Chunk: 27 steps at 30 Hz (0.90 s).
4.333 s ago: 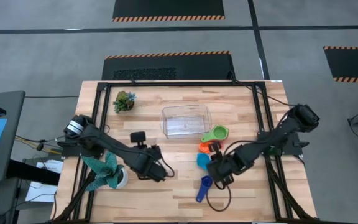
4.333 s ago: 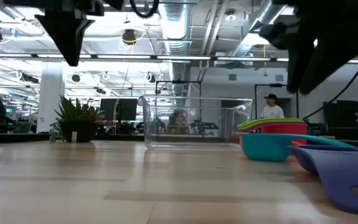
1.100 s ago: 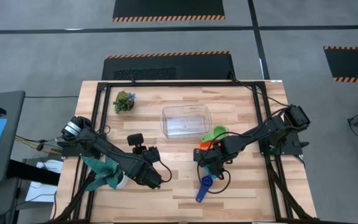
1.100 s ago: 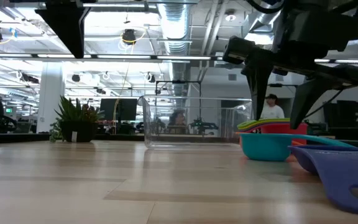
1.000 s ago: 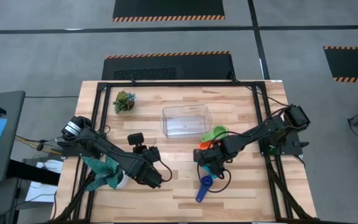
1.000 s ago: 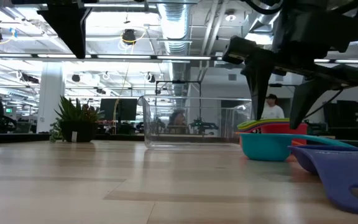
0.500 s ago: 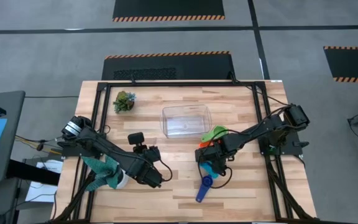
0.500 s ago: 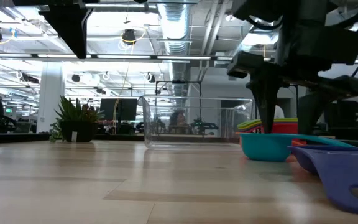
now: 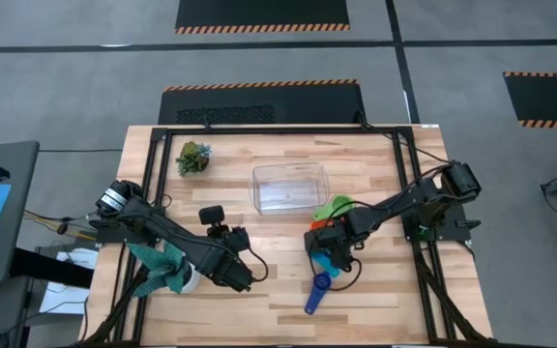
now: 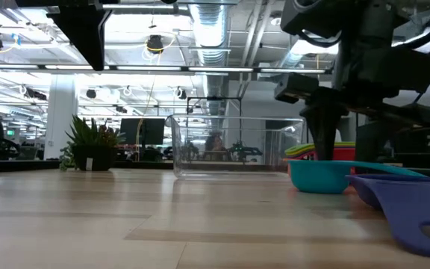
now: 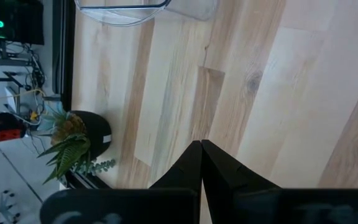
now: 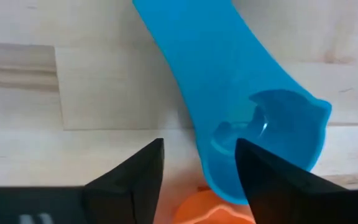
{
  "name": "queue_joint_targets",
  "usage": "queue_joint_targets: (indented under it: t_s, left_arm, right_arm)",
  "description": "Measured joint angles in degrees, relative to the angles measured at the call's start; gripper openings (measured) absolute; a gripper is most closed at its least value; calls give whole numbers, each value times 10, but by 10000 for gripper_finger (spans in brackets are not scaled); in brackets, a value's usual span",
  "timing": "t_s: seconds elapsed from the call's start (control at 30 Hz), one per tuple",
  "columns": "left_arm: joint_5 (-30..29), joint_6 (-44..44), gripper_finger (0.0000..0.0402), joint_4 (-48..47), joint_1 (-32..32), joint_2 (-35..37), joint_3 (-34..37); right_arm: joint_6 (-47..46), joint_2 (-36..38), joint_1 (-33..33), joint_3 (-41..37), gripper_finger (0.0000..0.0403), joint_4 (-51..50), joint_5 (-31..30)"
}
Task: Nest measuring cups in basket
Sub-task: Stack the light blue measuring cup on top of the green measuring cup
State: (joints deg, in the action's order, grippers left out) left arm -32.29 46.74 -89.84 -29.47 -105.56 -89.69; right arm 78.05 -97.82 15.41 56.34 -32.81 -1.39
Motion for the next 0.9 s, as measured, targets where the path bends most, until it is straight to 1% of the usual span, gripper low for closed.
queue_joint_targets:
  t_s: [0.17, 0.47, 0.5, 0.57, 0.63, 0.7, 0.8, 0.9]
  left_arm:
    - [0, 0, 0, 0, 0, 0, 0]
    - [0, -2, 0, 9, 0, 0, 0]
    - [-1, -5, 0, 9, 0, 0, 0]
    - [-1, -12, 0, 9, 0, 0, 0]
    - [-1, -18, 0, 9, 0, 0, 0]
    - [-1, -24, 0, 9, 0, 0, 0]
    - [-1, -29, 0, 9, 0, 0, 0]
    - [-1, -30, 0, 9, 0, 0, 0]
  right_arm:
    - [-15, 0, 4, 0, 163, 9, 0]
    - [-15, 0, 28, 0, 21, 12, -1]
    - [-16, 0, 31, 0, 14, 14, -3]
    - [-17, 0, 40, 0, 15, 20, -20]
    - [-17, 0, 51, 3, 19, 23, -55]
    - [-24, 0, 59, 15, 16, 21, -82]
    - [-99, 0, 67, 46, 7, -6, -92]
    - [-227, 0, 68, 95, 10, -53, -93]
